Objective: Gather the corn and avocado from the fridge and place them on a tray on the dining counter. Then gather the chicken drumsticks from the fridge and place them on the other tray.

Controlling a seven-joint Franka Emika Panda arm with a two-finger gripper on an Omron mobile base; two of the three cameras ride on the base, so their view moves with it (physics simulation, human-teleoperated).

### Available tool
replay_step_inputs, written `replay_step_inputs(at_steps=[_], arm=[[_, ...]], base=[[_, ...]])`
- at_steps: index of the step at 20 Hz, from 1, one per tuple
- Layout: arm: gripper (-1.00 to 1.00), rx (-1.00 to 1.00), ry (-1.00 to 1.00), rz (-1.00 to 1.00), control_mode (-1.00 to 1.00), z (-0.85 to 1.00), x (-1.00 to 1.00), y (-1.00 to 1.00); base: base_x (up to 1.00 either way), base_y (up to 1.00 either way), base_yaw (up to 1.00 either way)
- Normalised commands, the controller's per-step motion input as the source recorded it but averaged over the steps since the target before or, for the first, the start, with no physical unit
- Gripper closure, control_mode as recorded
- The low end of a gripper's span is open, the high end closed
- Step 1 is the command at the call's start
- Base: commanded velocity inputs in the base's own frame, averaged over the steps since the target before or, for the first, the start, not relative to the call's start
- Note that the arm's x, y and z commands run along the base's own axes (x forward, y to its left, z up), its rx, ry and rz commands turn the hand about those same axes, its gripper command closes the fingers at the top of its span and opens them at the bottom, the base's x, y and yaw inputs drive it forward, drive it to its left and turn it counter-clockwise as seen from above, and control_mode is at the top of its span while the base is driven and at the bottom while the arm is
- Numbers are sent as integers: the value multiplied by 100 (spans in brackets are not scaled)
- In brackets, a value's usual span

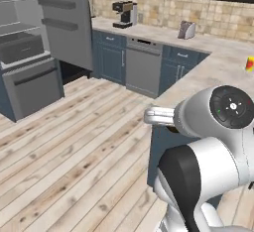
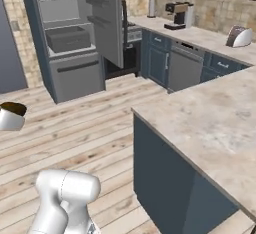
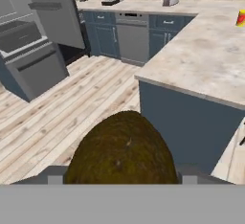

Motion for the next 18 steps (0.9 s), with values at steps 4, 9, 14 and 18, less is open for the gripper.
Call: replay_step_inputs(at_steps=[4,9,14,18], arm=[[100,0,0,0,100,0,0,0],[100,0,0,0,100,0,0,0],[100,0,0,0,100,0,0,0],[100,0,0,0,100,0,0,0]], base=[[-51,-100,-12],[-27,-100,-4],[0,-100,0],[18,-100,1]])
